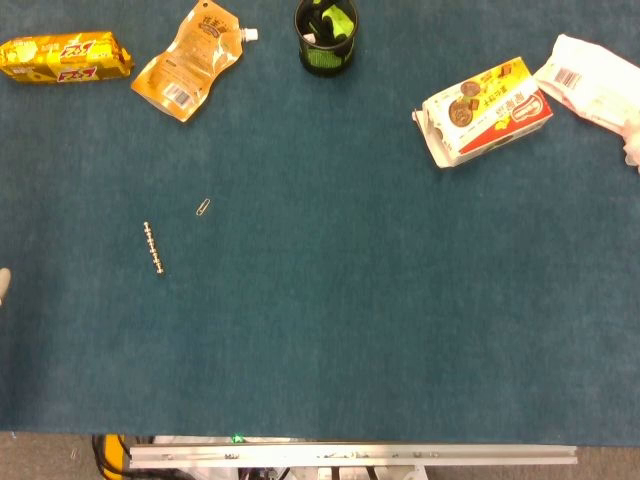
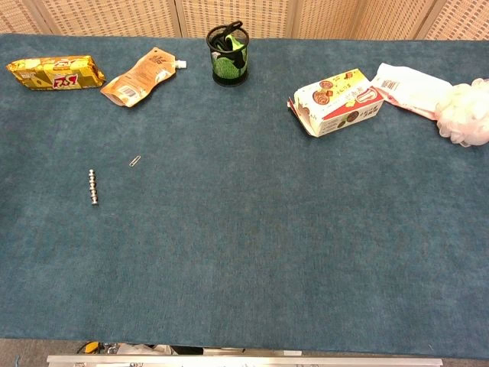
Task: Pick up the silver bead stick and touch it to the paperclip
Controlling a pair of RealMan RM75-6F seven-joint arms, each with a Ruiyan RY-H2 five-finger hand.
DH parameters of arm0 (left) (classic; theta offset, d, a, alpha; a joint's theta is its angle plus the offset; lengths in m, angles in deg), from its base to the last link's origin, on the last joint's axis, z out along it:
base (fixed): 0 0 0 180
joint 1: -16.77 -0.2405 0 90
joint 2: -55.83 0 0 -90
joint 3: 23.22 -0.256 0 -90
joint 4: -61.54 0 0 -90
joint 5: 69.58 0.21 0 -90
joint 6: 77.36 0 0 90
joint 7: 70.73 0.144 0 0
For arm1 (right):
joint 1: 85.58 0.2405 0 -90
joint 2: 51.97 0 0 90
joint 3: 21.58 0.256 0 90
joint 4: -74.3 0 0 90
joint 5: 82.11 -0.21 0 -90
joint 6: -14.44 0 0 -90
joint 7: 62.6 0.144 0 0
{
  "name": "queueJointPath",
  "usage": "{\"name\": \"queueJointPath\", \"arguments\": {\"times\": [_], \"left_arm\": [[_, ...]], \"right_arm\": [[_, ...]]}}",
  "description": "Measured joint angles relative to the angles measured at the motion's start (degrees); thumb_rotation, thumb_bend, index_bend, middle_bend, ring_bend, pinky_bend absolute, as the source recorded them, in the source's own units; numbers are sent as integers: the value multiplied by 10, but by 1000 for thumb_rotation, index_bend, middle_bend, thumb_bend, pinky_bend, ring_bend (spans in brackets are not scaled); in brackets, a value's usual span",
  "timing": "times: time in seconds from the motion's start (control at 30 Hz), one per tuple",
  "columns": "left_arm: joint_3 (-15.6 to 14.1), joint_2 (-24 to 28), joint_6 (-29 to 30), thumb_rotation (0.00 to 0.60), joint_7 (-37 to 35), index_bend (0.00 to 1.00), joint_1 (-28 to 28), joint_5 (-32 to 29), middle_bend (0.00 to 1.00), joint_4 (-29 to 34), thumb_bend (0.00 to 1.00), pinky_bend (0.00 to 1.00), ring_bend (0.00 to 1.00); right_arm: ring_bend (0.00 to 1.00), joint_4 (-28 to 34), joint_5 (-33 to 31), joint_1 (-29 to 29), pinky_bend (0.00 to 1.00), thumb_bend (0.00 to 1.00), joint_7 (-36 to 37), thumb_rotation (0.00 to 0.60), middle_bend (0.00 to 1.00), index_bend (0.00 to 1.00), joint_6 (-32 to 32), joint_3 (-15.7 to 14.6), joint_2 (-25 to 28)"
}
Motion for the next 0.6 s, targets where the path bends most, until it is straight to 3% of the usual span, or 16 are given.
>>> {"name": "queueJointPath", "arguments": {"times": [0.6], "left_arm": [[-3, 20, -42, 600, -19, 26, 29, 20, 95, -2, 256, 47, 84]], "right_arm": [[346, 12, -2, 9, 372, 307, -20, 600, 440, 507, 3, 14, 13]]}}
